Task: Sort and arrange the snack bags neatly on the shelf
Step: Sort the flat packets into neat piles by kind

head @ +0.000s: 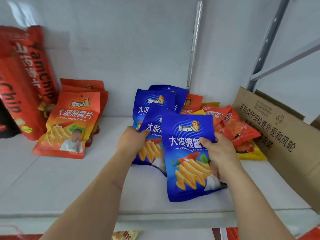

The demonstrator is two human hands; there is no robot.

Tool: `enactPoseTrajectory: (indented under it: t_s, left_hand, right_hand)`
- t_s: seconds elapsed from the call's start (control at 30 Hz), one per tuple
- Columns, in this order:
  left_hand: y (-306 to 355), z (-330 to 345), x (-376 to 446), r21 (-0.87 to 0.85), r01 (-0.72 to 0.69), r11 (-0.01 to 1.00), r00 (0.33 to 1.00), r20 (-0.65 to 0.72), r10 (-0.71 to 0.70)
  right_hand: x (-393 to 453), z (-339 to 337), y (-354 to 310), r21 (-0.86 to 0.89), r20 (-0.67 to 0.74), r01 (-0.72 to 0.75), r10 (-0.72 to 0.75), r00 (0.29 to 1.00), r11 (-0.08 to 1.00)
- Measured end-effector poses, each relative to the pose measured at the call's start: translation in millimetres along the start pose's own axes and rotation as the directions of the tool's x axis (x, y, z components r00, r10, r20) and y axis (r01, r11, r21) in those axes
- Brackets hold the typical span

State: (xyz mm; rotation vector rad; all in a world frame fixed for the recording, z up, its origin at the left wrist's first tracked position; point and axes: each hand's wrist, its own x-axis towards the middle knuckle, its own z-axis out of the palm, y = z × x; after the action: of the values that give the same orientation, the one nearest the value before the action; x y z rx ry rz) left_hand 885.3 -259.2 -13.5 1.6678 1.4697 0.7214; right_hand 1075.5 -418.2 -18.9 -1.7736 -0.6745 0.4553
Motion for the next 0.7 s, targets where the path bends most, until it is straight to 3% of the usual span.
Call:
enactPoseTrajectory:
  t_s: [0.17,0.3,0.5,0.7]
  left_hand:
    - [-7.7,-12.1,8.1,-0.354,0.111,0.929,0.99,0.125,-0.071]
    - [-11.6,-26.4,11.8,-0.59,0.199,0.783,0.969,0.236,-0.068]
    - [-12.0,-44.9,6.2,-0.675,0.269,0.687,0.937,0.348,-0.026]
    - [-20.3,-55.9,11.7,-0.591,0.122,0.797,0.949,0.304,0.081]
  right_hand:
    - [6.9,15.4,-12.3,0.136,0.131,-0.138,0.12,0.984,0.981]
    - [2.4,46.1,-27.2,0.114,0.102,-0.088,0.076,0.992,0.99]
    - [-2.8,97.4,-28.8,0.0,0.095,-0.006,0.006,0.995,1.0]
    - [-6.6,124.1,-34.0,-0.038,0.072,0.029,-0.026,0.997,0.999]
